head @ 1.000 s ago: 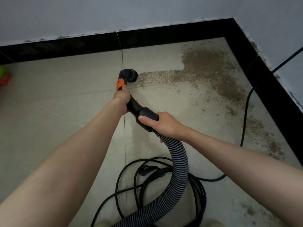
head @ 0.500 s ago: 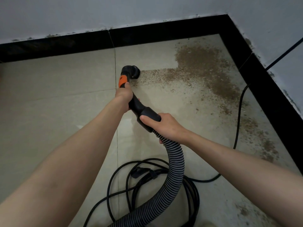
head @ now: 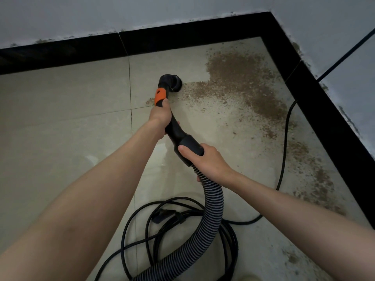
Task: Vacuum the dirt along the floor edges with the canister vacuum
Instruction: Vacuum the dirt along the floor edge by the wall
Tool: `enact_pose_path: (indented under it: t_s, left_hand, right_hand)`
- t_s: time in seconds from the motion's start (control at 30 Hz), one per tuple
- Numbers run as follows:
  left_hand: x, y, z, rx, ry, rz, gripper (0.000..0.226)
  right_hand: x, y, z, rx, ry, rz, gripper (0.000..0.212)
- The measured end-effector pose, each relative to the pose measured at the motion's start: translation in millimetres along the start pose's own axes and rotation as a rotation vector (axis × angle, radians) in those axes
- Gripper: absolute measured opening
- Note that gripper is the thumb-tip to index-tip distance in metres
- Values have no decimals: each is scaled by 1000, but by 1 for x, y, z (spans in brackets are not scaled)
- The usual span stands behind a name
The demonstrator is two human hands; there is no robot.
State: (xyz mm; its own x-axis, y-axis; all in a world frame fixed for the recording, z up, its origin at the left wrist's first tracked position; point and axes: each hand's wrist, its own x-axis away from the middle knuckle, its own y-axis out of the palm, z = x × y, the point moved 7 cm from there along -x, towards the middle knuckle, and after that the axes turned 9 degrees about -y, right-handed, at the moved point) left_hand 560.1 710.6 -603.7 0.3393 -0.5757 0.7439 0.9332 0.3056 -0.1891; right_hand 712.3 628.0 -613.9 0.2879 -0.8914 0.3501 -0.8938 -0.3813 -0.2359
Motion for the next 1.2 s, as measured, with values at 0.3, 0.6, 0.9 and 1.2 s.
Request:
enact_pose_path:
  t_s: [0.3,0.6,0.9,1.2]
  left_hand:
    - [-1,35,4,-77,42,-77,46]
    - [-1,64,7,-151,65,-125,49]
    - [-4,50,10,-109,26,-136,50]
    - [-11,-38,3,56,-9,11,50]
  right_hand:
    - [4,-15,17,-75,30,73,39]
    - [7,-27,28,-114,20,137,40]
    - [-4,-20,16,-56,-12,106,38]
    - [-21,27,-20,13,-43,-149,42]
